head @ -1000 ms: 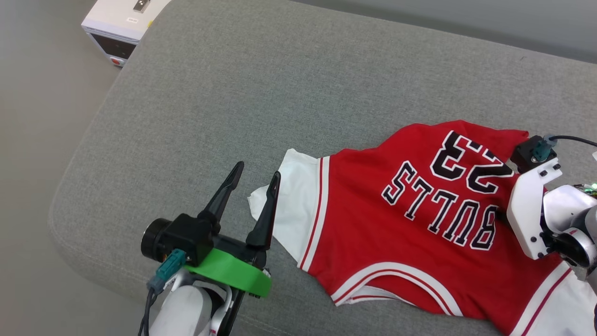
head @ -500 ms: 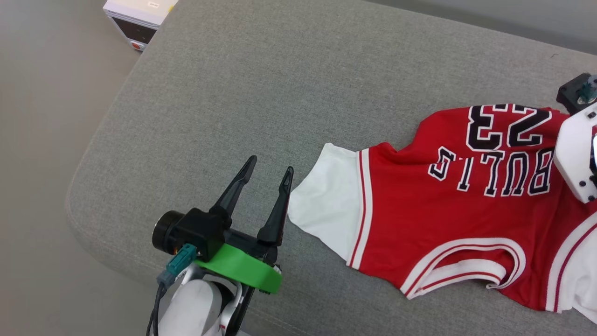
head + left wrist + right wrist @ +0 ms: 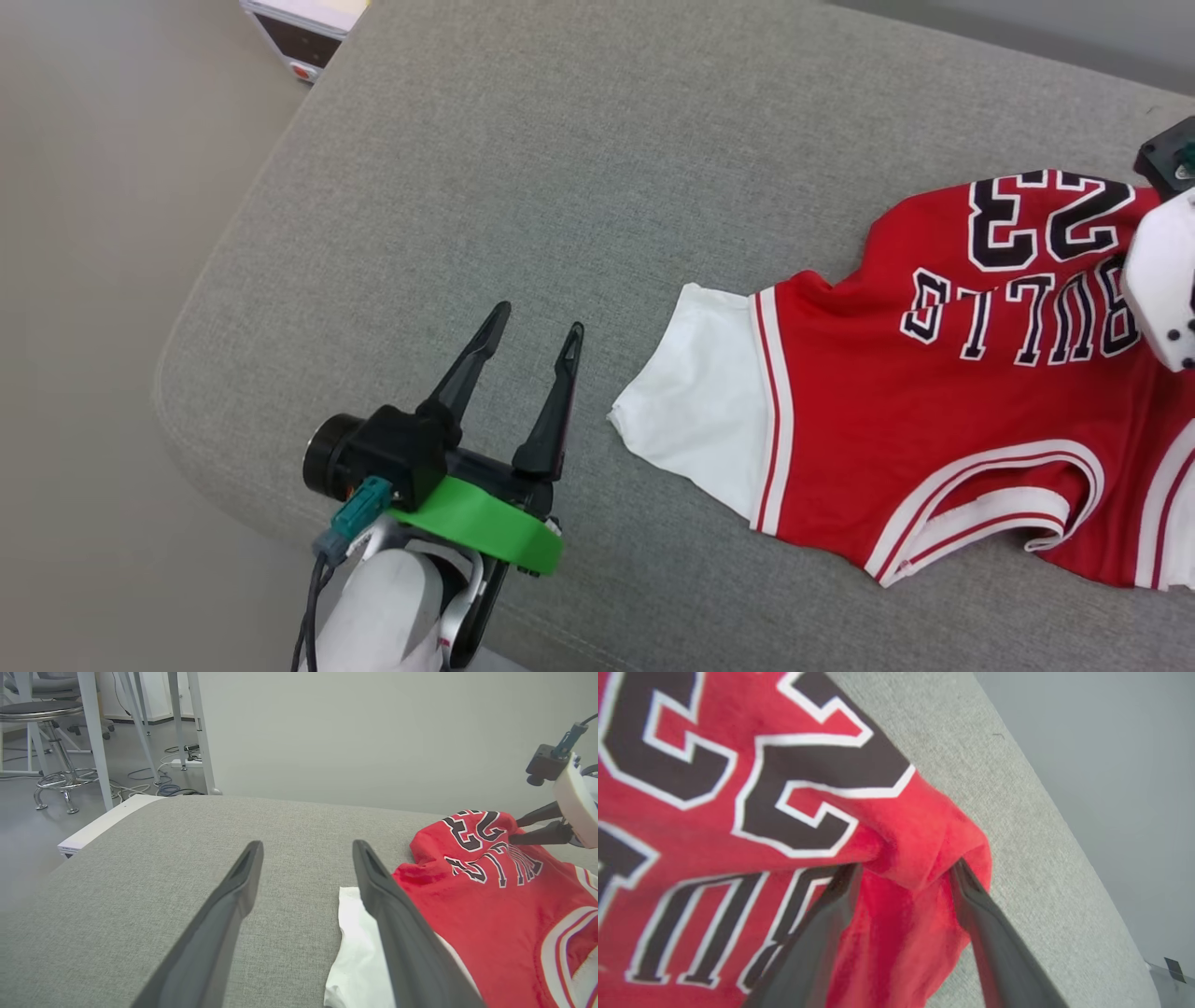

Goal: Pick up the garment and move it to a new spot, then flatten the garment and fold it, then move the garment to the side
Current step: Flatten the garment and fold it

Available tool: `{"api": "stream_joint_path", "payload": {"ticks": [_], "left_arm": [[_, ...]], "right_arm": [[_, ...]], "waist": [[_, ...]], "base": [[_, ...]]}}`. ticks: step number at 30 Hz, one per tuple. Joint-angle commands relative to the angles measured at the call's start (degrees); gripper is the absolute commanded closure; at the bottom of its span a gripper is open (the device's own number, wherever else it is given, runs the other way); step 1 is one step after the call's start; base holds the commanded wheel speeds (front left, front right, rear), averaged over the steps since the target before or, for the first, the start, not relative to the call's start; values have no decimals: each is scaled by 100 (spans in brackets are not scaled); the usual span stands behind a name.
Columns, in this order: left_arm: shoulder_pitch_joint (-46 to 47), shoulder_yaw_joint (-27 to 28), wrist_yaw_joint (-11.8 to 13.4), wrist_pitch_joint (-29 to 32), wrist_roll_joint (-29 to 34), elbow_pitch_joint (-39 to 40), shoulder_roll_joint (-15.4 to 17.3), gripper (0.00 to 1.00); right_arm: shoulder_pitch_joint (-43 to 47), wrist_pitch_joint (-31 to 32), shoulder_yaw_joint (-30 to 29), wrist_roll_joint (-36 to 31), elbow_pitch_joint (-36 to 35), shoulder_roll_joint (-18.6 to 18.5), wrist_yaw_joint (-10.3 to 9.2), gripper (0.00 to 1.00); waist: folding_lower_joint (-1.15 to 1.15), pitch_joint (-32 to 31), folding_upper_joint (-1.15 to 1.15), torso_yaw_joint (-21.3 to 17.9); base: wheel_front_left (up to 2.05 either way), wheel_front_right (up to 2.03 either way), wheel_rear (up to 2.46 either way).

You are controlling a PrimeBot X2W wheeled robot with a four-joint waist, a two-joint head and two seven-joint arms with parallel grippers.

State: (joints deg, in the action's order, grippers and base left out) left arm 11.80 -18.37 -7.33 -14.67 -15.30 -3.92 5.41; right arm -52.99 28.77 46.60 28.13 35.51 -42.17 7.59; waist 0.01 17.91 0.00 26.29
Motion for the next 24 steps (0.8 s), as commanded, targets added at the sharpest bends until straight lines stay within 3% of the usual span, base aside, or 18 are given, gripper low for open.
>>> {"api": "stream_joint_path", "payload": {"ticks": [1, 11, 16, 24], "left_arm": [[22, 26, -15, -32, -53, -40, -4, 0], [-93, 250, -15, -33, -262, -362, 136, 0], [-251, 478, -15, -33, -422, -495, 158, 0], [-530, 812, -14, -33, -619, -606, 124, 0]], "right_arm": [[-29, -186, -32, 99, 83, 88, -10, 0], [439, -1864, -741, 639, 230, 539, -10, 0], [985, -2793, -1400, 711, -112, 720, -10, 0], [2285, -3690, -2578, 433, -931, 1129, -10, 0]], "waist": [[-1, -135, 0, -135], [-1, -781, 0, -839], [-1, -1056, 0, -1265], [-1, -1342, 0, -1812]], "base": [[0, 0, 0], [0, 0, 0], [0, 0, 0], [0, 0, 0]]}}
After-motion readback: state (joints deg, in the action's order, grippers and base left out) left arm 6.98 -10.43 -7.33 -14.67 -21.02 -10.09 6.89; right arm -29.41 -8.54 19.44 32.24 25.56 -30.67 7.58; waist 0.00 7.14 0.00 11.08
